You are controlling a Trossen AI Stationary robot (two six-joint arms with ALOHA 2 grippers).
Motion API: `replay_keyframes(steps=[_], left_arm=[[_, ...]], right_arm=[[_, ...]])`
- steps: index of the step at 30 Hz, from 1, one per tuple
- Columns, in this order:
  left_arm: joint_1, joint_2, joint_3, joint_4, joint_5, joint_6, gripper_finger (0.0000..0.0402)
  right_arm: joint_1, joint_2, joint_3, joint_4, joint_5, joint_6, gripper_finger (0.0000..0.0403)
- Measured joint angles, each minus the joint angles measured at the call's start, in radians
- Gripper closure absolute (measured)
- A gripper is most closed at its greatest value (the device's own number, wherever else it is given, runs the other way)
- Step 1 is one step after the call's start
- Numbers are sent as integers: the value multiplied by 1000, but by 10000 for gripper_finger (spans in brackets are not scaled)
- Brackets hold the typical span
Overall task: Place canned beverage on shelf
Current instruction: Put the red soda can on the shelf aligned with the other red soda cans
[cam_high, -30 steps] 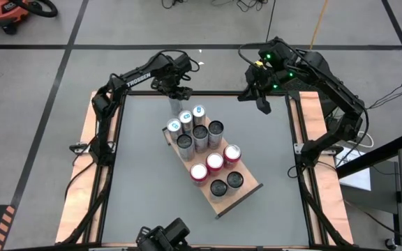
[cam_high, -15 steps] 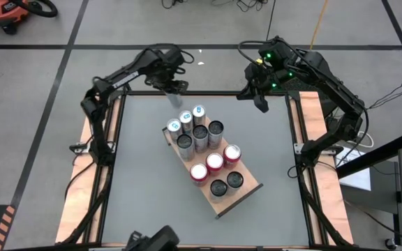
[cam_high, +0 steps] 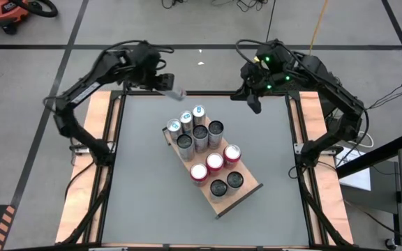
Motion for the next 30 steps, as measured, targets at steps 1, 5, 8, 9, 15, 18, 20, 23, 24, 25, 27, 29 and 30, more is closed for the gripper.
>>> replay_keyframes(steps=[1, 5, 8, 9, 15, 18, 20, 23, 24, 25, 27, 29, 30], left_arm=[[-18, -19, 0, 7, -2, -18, 156], [-104, -87, 0, 50, -8, -96, 155], [-182, -131, 0, 88, -53, -156, 155], [-208, -143, 0, 100, -73, -172, 155], [-325, -216, 0, 190, -191, -233, 155], [-379, -234, 0, 249, -215, -236, 155], [-413, -241, 0, 275, -217, -231, 155], [-467, -243, 0, 300, -237, -231, 155], [-484, -243, 0, 310, -246, -230, 155], [-501, -242, 0, 316, -263, -232, 155], [-537, -242, 0, 324, -300, -240, 155], [-570, -241, 0, 354, -340, -258, 155], [-584, -240, 0, 380, -358, -264, 155]], right_arm=[[16, 0, 0, 14, 32, 10, 403], [83, 0, 0, 54, 161, 52, 403], [138, 0, 0, 71, 290, 93, 403], [158, 0, 0, 74, 337, 104, 403], [269, 0, 0, 157, 469, 109, 399], [318, 0, 0, 215, 529, 110, 387], [344, 0, 0, 259, 551, 110, 374], [378, 0, 0, 321, 576, 100, 349], [390, 0, 0, 337, 589, 87, 338], [402, 0, 0, 353, 593, 61, 326], [426, 0, 0, 381, 611, -16, 299], [446, 0, 0, 388, 615, -123, 267], [455, 0, 0, 390, 615, -185, 249]])
